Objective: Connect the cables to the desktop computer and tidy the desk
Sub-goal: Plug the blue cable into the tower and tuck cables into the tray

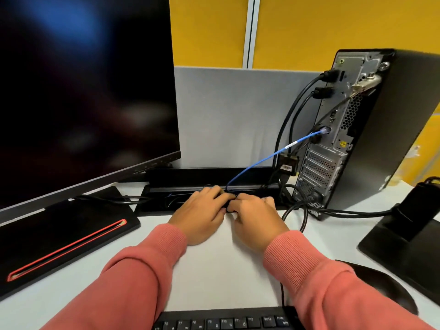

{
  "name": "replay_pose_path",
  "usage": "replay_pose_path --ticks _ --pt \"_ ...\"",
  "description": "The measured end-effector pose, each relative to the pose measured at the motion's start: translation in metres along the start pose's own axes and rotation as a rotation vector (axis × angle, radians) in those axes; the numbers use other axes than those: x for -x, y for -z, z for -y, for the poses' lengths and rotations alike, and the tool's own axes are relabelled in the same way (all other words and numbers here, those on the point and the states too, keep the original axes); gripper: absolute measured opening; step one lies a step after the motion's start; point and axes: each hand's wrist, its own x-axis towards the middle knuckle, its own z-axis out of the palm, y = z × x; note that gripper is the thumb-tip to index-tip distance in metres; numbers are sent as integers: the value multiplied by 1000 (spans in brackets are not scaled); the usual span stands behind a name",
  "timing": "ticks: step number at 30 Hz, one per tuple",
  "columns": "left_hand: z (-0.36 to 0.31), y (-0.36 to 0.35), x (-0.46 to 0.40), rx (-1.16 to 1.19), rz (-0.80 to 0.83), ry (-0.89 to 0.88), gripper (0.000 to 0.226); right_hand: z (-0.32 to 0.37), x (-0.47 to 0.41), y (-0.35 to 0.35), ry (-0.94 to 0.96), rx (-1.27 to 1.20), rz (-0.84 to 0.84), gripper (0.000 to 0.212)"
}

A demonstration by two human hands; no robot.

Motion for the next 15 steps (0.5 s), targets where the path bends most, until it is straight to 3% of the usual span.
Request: replay_pose_path --ticks 3,7,12,15 --pt "-4 2 2 -62 -38 -7 40 -13 23 8 24 -79 -76 33" --pt "-9 6 2 -128 34 3 49 -33 33 26 -147 -137 -235 30" --pt "-10 0 0 8 301 216 53 -32 18 34 -282 122 -6 59" --pt "-5 -5 -2 25 325 262 54 -35 10 29 -306 185 30 58"
